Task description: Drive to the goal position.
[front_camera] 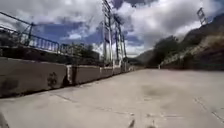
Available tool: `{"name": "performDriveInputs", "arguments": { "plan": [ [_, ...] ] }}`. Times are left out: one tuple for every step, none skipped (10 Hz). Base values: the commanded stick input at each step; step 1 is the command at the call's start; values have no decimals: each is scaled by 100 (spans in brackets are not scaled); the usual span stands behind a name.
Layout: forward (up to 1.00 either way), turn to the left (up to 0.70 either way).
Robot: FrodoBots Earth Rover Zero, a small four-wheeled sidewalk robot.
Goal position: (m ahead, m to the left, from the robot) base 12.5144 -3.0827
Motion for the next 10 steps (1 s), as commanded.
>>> {"name": "performDriveInputs", "arguments": {
  "plan": [
    [70,0],
    [70,0],
    [70,0],
    [70,0],
    [70,-27],
    [70,-27],
    [70,-27],
    [70,-27],
    [70,-24],
    [70,-10]
  ]
}}
